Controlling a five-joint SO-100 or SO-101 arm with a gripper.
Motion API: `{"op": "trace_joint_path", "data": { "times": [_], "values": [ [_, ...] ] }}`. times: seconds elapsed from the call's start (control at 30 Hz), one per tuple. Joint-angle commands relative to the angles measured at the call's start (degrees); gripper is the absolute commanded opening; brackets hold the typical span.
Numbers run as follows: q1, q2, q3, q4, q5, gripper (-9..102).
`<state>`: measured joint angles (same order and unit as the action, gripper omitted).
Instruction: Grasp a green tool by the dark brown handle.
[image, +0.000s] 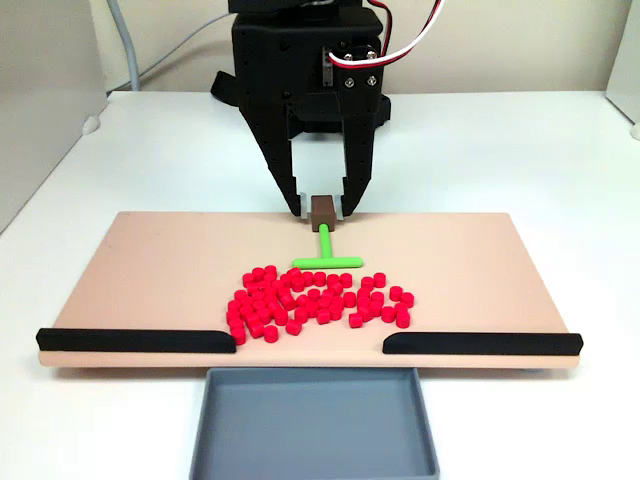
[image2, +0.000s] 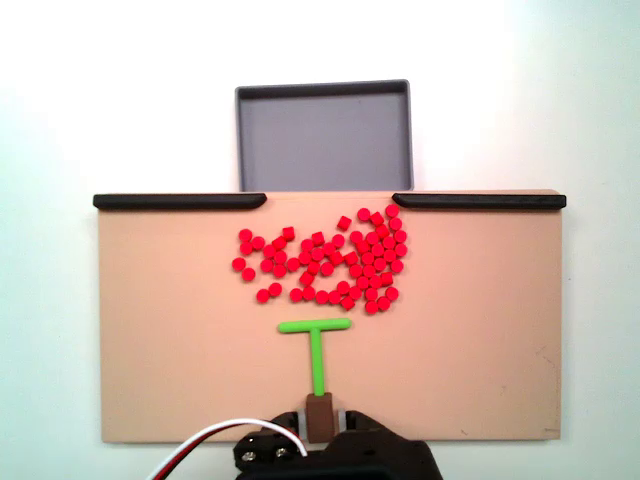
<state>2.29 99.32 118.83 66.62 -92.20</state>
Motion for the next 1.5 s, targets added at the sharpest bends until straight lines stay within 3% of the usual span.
{"op": "trace_joint_path", "data": {
  "times": [0.0, 0.47, 0.67, 0.93, 1.17, 1.47],
  "values": [
    [-0.4, 1.2, -0.6, -0.2, 0.6, 12],
    [-0.9, 1.4, -0.7, -0.2, 0.7, 10],
    [-1.1, 1.3, -0.8, -0.2, 1.2, 0],
    [-0.5, 4.1, -1.3, 0.5, 1.3, 0],
    [-0.1, 4.1, -9.8, 12.5, 1.4, 0],
    [-0.1, 3.4, -12.7, 14.9, 2.4, 0]
  ]
}}
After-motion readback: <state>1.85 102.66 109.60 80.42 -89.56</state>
